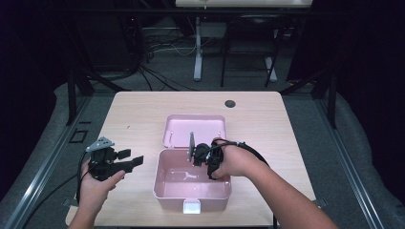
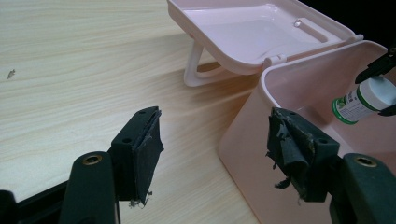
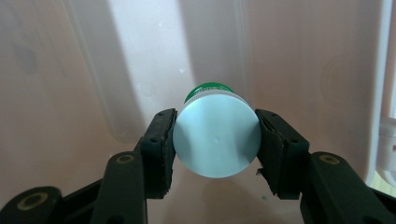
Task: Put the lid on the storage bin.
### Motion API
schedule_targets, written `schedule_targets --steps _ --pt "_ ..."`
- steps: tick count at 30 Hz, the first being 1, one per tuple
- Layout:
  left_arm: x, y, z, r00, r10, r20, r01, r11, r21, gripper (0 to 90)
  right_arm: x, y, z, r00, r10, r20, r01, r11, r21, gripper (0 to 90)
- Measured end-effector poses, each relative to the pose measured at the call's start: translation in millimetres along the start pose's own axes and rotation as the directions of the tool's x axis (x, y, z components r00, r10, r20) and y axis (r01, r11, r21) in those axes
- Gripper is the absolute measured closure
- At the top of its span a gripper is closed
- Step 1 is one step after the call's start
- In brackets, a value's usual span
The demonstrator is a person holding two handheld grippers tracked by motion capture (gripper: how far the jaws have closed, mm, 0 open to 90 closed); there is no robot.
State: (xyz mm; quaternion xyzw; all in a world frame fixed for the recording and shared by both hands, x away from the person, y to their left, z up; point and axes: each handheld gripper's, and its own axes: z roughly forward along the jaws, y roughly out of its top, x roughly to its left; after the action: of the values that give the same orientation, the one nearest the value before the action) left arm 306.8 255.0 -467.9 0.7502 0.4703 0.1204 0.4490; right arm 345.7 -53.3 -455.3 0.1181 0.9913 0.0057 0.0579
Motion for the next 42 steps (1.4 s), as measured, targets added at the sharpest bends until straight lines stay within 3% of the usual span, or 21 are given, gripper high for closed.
schedule_targets --steps 19,29,42 --pt "0.9 -0.7 1.3 1.0 -0.004 -0.002 0.004 1.0 0.001 34.6 2.1 -0.7 17.3 0.9991 -0.038 -0.018 0.038 0.999 0.008 50.0" --pt "1.0 -0.5 0.7 1.0 -0.003 -0.003 0.003 1.0 0.001 34.6 5.3 2.0 24.7 0.9967 -0.081 0.0 0.081 0.996 0.042 50.0" --pt "1.3 -0.6 0.9 1.0 -0.001 -0.004 0.001 1.0 0.002 34.6 7.7 1.4 36.7 0.9971 -0.074 -0.016 0.075 0.996 0.043 49.9"
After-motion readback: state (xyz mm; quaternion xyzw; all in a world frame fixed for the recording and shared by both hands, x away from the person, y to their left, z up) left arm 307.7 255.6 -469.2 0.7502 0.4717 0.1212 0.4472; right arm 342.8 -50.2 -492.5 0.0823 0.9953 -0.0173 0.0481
